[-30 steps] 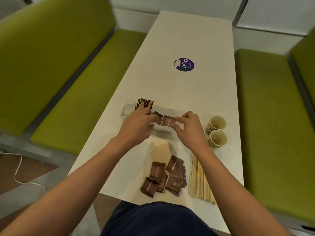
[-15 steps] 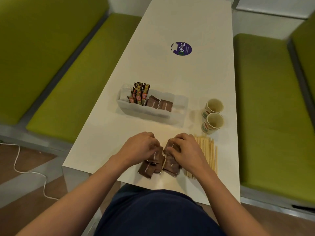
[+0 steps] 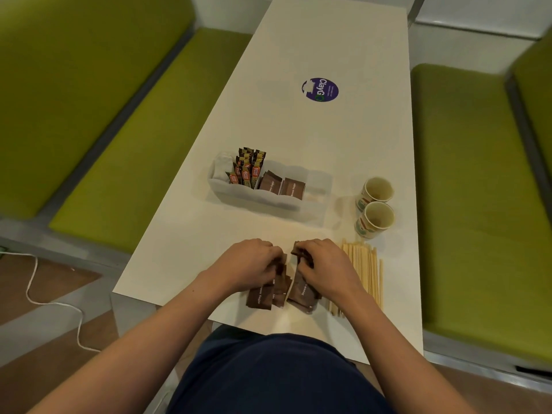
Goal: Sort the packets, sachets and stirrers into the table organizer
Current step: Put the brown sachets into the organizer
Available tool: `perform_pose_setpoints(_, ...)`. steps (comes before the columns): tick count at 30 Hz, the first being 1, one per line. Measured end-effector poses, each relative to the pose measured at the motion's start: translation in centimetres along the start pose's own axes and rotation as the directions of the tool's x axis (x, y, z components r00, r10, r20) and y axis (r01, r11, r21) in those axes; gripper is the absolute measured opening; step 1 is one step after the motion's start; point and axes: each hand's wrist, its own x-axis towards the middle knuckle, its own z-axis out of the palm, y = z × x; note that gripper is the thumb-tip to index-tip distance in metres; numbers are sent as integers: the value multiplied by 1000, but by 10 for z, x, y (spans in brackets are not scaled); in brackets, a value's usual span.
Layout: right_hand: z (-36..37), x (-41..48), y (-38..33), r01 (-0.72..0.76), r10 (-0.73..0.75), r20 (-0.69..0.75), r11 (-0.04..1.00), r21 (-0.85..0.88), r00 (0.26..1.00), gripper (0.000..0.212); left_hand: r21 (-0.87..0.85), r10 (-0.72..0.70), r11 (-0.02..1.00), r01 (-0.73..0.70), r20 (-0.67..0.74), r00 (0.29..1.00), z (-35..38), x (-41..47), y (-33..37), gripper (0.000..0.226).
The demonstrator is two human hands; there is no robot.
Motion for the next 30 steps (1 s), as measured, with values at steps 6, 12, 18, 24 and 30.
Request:
perform_pose_setpoints(6,-2,7,7,5,-5,-78,1000,1,997,28,-124,-21,992,-3,-196,980,-6,5,-12,29)
perform_pose_setpoints(12,-8,13,1,59,-18,-289,989,134,957,23,-239,-136,971,14,-500,855,-65,23,-25,16)
perform_pose_setpoints(18,-23,17,-10,150,-37,-450,964,219,892,19,-84,-174,985,153,-505,846,-120,64,-39,25)
perform_pose_setpoints(24,-37,22,-8,181,9,-535,936,302,845,17,65,-158,979,193,-356,921,-113,95,-50,26)
perform_pose_setpoints(30,-45,28,-11,189,32,-590,932,308,807,21,260,-129,942,211,-299,945,-106,112,-54,20)
